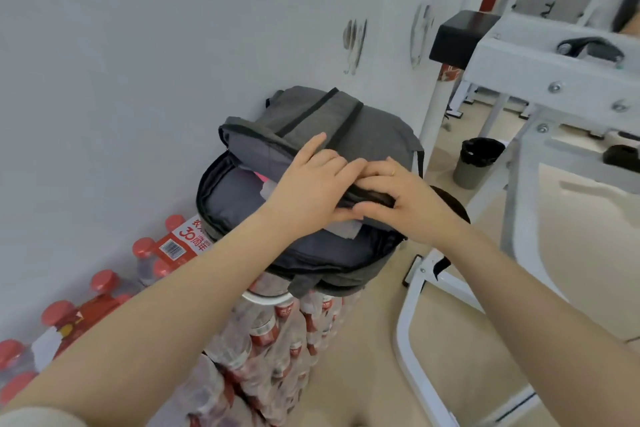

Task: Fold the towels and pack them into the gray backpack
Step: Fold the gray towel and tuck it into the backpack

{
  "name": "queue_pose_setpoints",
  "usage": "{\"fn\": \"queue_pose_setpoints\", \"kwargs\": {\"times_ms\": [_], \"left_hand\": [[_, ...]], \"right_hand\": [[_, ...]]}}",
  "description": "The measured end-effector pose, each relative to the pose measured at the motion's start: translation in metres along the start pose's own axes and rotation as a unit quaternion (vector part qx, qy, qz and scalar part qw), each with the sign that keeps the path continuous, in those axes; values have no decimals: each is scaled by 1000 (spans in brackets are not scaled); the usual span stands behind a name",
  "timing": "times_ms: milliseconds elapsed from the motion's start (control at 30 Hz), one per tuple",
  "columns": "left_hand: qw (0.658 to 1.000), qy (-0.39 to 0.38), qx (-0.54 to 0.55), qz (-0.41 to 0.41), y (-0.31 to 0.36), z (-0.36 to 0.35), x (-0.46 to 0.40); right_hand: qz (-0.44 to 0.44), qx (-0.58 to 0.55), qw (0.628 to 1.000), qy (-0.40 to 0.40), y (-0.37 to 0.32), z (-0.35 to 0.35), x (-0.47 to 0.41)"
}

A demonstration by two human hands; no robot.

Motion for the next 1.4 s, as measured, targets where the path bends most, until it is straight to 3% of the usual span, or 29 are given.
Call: {"fn": "queue_pose_setpoints", "kwargs": {"times_ms": [100, 167, 200, 267, 333, 433, 633, 800, 1033, 1200, 1400], "left_hand": [[1000, -5, 10, 3, -2, -6, 3], [1000, 1, 2, 9, 0, -8, 7], [1000, 8, -1, 11, 1, -8, 10], [999, 29, 1, 14, 3, -5, 15], [999, 44, 15, 17, 3, -1, 19], [998, 46, 30, 13, 2, 3, 26], [997, 55, 45, -5, 4, 1, 46], [997, 49, 56, 7, 5, 2, 58], [977, -41, 203, -57, -1, -7, 99], [974, -9, 228, 18, -35, 4, 152], [936, -89, 322, 108, -54, -12, 203]], "right_hand": [[-16, -15, 966, 259, 5, 38, 42], [-123, -63, 916, 378, 34, 42, 83], [-200, -94, 894, 389, 52, 33, 99], [-336, -140, 871, 331, 90, 0, 119], [-395, -214, 857, 252, 106, -32, 123], [-361, -211, 884, 210, 104, -42, 108], [-342, 39, 918, 198, 85, -17, 107], [-229, 233, 934, 145, 25, -33, 108], [-190, 291, 927, 143, -38, -106, 81], [-207, 352, 904, 125, -59, -142, 48], [-199, 392, 897, 40, -83, -179, -15]]}}
Point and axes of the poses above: each hand's wrist, its own x-axis away from the middle knuckle, its own z-axis out of the back of the hand, y = z × x, the point moved 9 cm from there along -x, towards the middle knuckle, and after that the axes turned 13 degrees about -x, right-handed, at the moved point
